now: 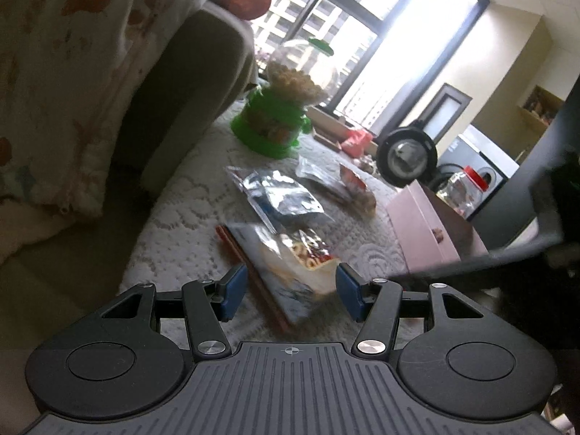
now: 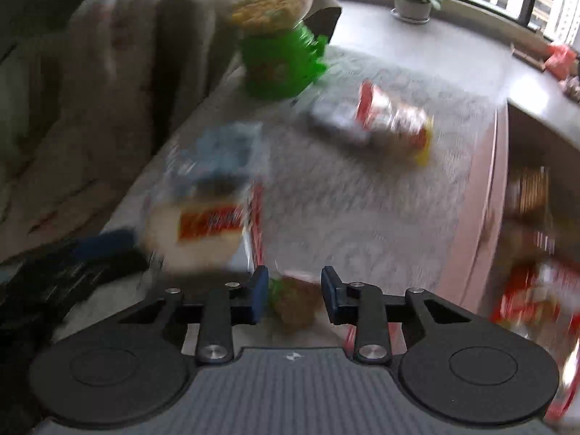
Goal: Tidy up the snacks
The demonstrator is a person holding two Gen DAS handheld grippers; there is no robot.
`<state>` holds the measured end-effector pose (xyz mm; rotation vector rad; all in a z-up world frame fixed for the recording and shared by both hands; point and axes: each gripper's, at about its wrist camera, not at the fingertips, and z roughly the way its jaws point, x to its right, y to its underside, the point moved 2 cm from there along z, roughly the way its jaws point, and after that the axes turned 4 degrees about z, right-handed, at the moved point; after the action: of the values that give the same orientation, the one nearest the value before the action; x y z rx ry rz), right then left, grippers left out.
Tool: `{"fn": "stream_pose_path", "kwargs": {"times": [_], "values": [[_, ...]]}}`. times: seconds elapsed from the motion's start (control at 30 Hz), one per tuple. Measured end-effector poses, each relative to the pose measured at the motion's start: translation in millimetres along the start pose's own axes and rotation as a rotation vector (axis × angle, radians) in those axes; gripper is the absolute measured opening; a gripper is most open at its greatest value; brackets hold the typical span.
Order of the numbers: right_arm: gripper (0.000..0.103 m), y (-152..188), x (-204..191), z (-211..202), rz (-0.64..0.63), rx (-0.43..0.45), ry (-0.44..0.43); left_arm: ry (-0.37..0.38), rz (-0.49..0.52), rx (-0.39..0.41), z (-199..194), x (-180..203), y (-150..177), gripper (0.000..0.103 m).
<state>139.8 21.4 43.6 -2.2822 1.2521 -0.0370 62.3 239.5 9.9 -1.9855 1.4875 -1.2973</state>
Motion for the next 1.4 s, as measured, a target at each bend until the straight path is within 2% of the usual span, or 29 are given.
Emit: {"fn": "stream_pose_path", "kwargs": {"times": [0.13, 0.2, 0.3, 0.4, 0.47, 0.53, 0.6, 0.7, 0.83, 0.9, 0.97, 1.03, 1.07, 1.23, 1.4], "values": [[0.032, 37.0, 4.3, -6.9, 0.047, -0.071, -0.124, 0.015, 0.027, -0.023, -0.4, 14.5, 5.1, 0.06], [0.032, 56.7, 5.1, -14.4, 0.028, -0.039, -0.129, 0.038, 0.046, -0.035, -0.6, 23.6, 6.9, 0.06], [0.032, 75.6, 6.4, -30.2, -0.018, 0.015, -0.086, 0.066, 0.119, -0.048, 3.0, 43.6, 5.7, 0.06], [0.036, 88.0, 10.1, -45.3, -0.066, 0.079, -0.009, 0.106, 0.184, -0.03, 13.3, 67.8, -10.2, 0.06], [0.049, 93.3, 13.0, -53.9, -0.085, 0.13, 0.037, 0.143, 0.182, -0.009, 27.2, 80.5, -30.7, 0.06], [0.054, 101.2, 14.7, -62.4, -0.101, 0.189, 0.081, 0.164, 0.117, -0.01, 54.6, 87.5, -57.5, 0.06], [0.054, 106.9, 17.0, -64.6, -0.103, 0.218, 0.094, 0.118, 0.068, 0.026, 86.6, 90.4, -83.6, 0.06], [0.054, 117.3, 22.5, -68.8, -0.093, 0.237, 0.09, 0.005, 0.096, 0.049, 140.3, 96.5, -116.1, 0.06], [0.054, 131.5, 31.6, -66.2, -0.097, 0.265, 0.112, -0.055, 0.233, -0.079, 205.0, 107.2, -130.0, 0.059], [0.054, 138.4, 42.0, -65.4, -0.084, 0.274, 0.119, -0.067, 0.319, -0.144, 220.6, 110.7, -124.7, 0.05], [0.054, 143.7, 52.9, -62.9, -0.062, 0.27, 0.114, -0.055, 0.37, -0.185, 222.8, 110.3, -116.7, 0.044], [0.054, 147.1, 62.7, -60.0, -0.037, 0.269, 0.109, 0.001, 0.401, -0.228, 215.0, 109.0, -110.4, 0.036], [0.054, 148.5, 66.8, -59.7, -0.026, 0.284, 0.104, 0.03, 0.41, -0.255, 209.4, 107.7, -106.4, 0.029], [0.057, 150.3, 70.4, -57.0, -0.003, 0.318, 0.079, 0.083, 0.506, -0.315, 161.9, 110.3, -71.8, 0.027], [0.061, 153.8, 66.6, -53.0, -0.021, 0.335, 0.095, 0.15, 0.543, -0.345, 113.4, 111.3, -36.9, 0.024]]}}
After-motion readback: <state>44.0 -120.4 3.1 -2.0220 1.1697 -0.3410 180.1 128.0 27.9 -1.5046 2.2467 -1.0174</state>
